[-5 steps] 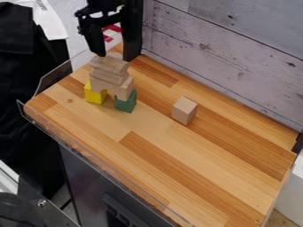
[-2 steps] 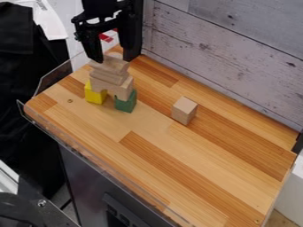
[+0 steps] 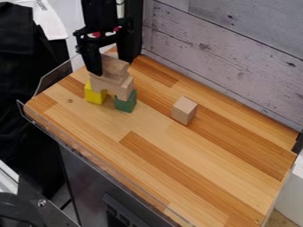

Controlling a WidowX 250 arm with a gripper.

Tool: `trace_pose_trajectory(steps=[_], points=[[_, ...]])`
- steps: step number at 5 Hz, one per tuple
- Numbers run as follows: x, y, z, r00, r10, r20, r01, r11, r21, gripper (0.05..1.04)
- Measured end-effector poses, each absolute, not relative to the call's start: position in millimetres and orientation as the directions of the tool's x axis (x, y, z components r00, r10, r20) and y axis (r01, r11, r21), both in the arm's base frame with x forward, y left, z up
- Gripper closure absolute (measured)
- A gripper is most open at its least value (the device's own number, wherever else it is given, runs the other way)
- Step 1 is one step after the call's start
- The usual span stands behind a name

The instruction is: Put down the rectangular cube on the side of the table from the tower

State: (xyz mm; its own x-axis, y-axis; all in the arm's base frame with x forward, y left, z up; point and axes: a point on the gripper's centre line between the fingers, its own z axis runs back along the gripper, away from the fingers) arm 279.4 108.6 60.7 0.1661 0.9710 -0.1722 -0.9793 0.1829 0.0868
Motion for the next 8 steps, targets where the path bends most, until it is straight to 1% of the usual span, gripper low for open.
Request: trace_pose_trajectory(steps=[1,2,3,4,5,6,7,8], points=[[281,110,60,0.167,0.972,-0.164,-0.980,0.181,0.076,0.123],[283,110,60,0.169,0.973,-0.158,-0.981,0.181,0.068,0.401],[283,107,60,0.177,0.972,-0.156,-0.979,0.190,0.073,0.488],[290,107,65,0.189,0.973,-0.131,-0.978,0.199,0.063,0.488],[304,95,86,0.237,0.968,-0.086,-0.971,0.238,0.007,0.488],[313,82,93,0.279,0.958,-0.065,-0.960,0.279,-0.006,0.488],[322,61,97,0.402,0.915,-0.033,-0.916,0.402,-0.005,0.488],[332,31,101,0.598,0.802,-0.016,-0.802,0.598,-0.010,0.488]])
